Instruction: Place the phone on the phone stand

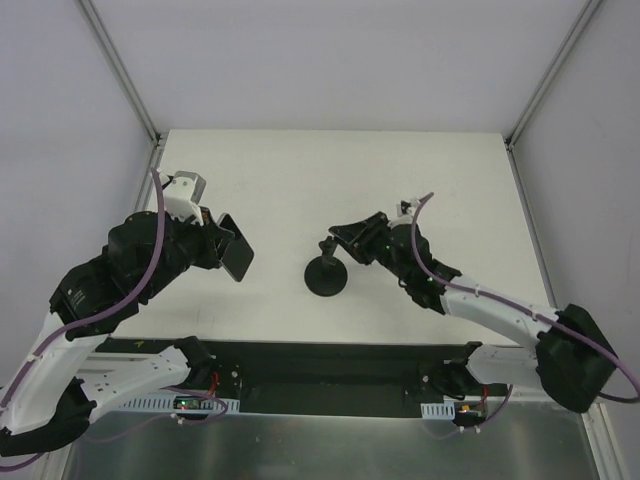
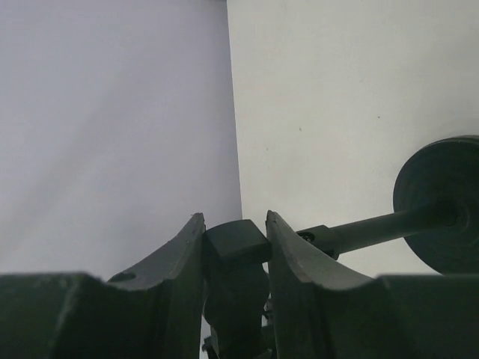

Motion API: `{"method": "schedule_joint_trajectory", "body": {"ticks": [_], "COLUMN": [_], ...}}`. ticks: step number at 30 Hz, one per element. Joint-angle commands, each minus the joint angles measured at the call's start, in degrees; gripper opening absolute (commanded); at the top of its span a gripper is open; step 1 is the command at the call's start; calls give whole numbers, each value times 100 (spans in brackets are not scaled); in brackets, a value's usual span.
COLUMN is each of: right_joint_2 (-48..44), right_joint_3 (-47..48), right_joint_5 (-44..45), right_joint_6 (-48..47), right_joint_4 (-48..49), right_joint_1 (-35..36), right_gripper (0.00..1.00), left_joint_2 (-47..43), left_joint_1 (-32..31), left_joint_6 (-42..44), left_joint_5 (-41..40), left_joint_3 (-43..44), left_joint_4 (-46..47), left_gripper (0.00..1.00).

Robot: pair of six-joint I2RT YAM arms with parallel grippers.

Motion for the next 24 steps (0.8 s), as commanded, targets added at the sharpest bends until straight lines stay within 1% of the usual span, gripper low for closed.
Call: {"method": "schedule_joint_trajectory", "body": {"ticks": [1,2,4,5,6,8,10,12,13,14,15,16,17,18,21,22,23,24], "right_joint_2": [-989,-1156,-1210,-1184,-1166,-1053,-956,-841,-832,-858,-876,-893,-902,-911,-946,-1016,-1086,-1165], "right_joint_3": [-763,-843,-686,-468,-405,-430,-500,-579,-580,-554,-466,-439,-396,-343,-395,-578,-684,-764], "right_joint_5": [3817,4192,4834,4942,5056,5259,5198,5137,5049,5040,5031,4952,4908,4873,4698,4436,4329,4075], "right_joint_6": [1238,1344,1852,2115,2423,2758,3153,3060,2789,2551,2322,1816,1602,1460,925,618,50,-261], "right_joint_4": [140,-34,-595,-1234,-1397,-1547,-1513,-1250,-1197,-1188,-1187,-1170,-1135,-1135,-925,-663,-286,-160], "right_joint_1": [830,1163,1428,1482,1509,1579,1605,1623,1632,1649,1676,1685,1693,1711,1825,1834,1851,1852], "right_gripper": [1,1,1,1,1,1,1,1,4,9,25,39,50,72,94,96,96,97], "left_joint_2": [-24,-15,-15,-6,2,37,64,73,64,90,82,82,73,55,73,82,125,143], "left_joint_1": [16,16,16,16,16,16,16,16,16,16,16,16,16,16,16,16,16,16], "left_joint_6": [-321,-339,-435,-479,-514,-655,-786,-839,-866,-892,-901,-927,-936,-954,-1015,-1068,-1086,-1103], "left_joint_5": [197,215,320,356,460,584,803,918,1031,1076,1111,1129,1147,1147,1147,1156,1234,1287], "left_joint_3": [-40,-49,-67,-76,-102,-111,-128,-190,-199,-207,-242,-260,-286,-304,-339,-322,-278,-252], "left_joint_4": [401,410,418,418,427,454,506,550,550,568,577,568,577,585,603,603,612,621], "left_gripper": [0,0,0,0,0,0,0,0,0,0,0,0,0,0,0,0,0,0]}}
